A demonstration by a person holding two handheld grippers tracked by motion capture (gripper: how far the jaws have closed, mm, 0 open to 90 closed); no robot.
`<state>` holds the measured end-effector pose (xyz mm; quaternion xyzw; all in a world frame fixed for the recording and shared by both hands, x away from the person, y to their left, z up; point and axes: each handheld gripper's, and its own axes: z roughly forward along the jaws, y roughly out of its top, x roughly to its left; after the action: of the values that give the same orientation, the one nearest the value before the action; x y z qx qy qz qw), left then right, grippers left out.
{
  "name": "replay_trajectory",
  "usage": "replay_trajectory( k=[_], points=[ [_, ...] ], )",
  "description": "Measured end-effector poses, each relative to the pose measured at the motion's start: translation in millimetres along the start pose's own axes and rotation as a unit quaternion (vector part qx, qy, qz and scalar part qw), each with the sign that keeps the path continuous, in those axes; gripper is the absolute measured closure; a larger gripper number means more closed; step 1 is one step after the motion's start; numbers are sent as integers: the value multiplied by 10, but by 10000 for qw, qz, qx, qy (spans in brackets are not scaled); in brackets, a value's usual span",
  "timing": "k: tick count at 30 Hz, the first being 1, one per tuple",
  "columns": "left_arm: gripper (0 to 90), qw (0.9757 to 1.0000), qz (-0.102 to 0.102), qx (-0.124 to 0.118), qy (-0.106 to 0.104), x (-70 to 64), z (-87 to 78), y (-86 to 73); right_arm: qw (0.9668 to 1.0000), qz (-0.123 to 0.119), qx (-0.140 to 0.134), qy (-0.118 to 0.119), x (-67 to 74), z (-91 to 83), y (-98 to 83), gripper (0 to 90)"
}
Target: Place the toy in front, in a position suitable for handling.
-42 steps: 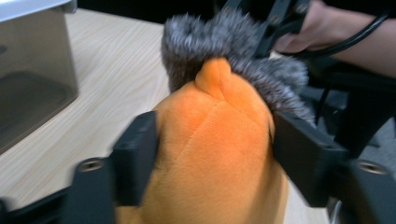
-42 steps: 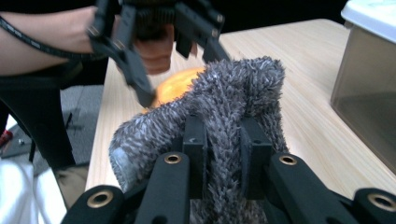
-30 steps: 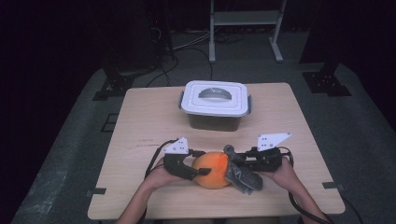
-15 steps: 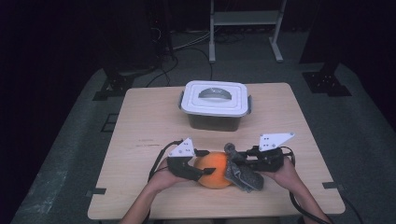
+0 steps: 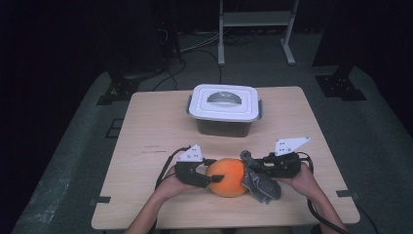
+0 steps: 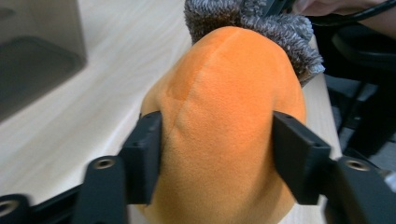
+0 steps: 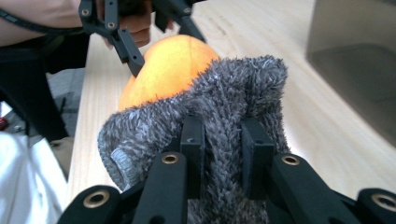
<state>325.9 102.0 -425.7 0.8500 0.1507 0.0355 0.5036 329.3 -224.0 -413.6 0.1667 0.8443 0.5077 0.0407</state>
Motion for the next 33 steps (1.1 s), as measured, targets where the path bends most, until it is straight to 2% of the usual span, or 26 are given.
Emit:
replay_trajectory(
  k=[3,4,5,6,8,9,11,14,16,17,19,21,22,23,24,25,27,28,30,31,33],
  points=[
    [441,9991,116,-106,395,-56,-55,92,9992,-69,-364,-149,45,-100,94,750],
    [441,9991,116,-106,395,-56,-55,92,9985,-82,-516,-160,69,-121,126,752],
    [441,9986,137,-78,508,-67,-56,108,9985,-82,-516,-160,69,-121,126,752],
    [441,9986,172,-61,499,-78,-49,113,9977,-145,-651,-92,114,-113,183,751],
    [435,9986,192,-42,495,-86,-45,111,9981,-204,-573,-82,133,-78,199,751],
    [425,9987,191,-34,472,-88,-44,110,9992,-244,-300,-63,148,31,178,750],
    [400,9993,176,7,328,-79,-50,92,9996,-215,-161,51,126,104,120,749],
    [329,9997,122,-78,218,-54,-84,78,9998,-189,-68,51,93,67,82,749],
    [267,9996,92,-116,226,-39,-95,73,9998,-195,-34,53,91,58,64,749],
    [209,9994,-34,-114,322,3,-95,50,9998,-190,52,49,87,40,27,749],
    [159,9994,-206,-111,258,49,-65,3,9998,-152,83,88,65,14,3,749],
    [145,9994,-277,-107,195,62,-39,-17,9998,-141,93,70,53,5,-6,749],
    [145,9994,-324,-70,28,67,14,-41,9998,-124,145,32,30,-5,-19,749],
    [167,9994,-325,-84,-31,61,22,-46,9998,-106,151,15,24,-10,-20,748],
    [230,9994,-325,-84,-31,61,22,-46,9998,-106,151,15,24,-10,-20,748],
    [305,9998,-215,-36,17,33,11,-27,9998,-98,154,-33,29,-18,-1,750],
    [372,9999,-140,-9,16,12,-14,3,9999,-115,-8,-65,55,-42,48,751],
    [393,9999,-140,-9,16,12,-14,3,9998,-128,-129,-47,73,-52,79,752],
    [410,10000,14,45,68,-35,-18,50,9991,-181,-384,50,115,-56,145,752],
    [417,9999,53,46,95,-47,-25,67,9989,-209,-413,80,137,-43,174,751],
    [431,9998,98,61,163,-53,-53,92,9991,-302,-307,49,155,-1,187,751]
  ],
)
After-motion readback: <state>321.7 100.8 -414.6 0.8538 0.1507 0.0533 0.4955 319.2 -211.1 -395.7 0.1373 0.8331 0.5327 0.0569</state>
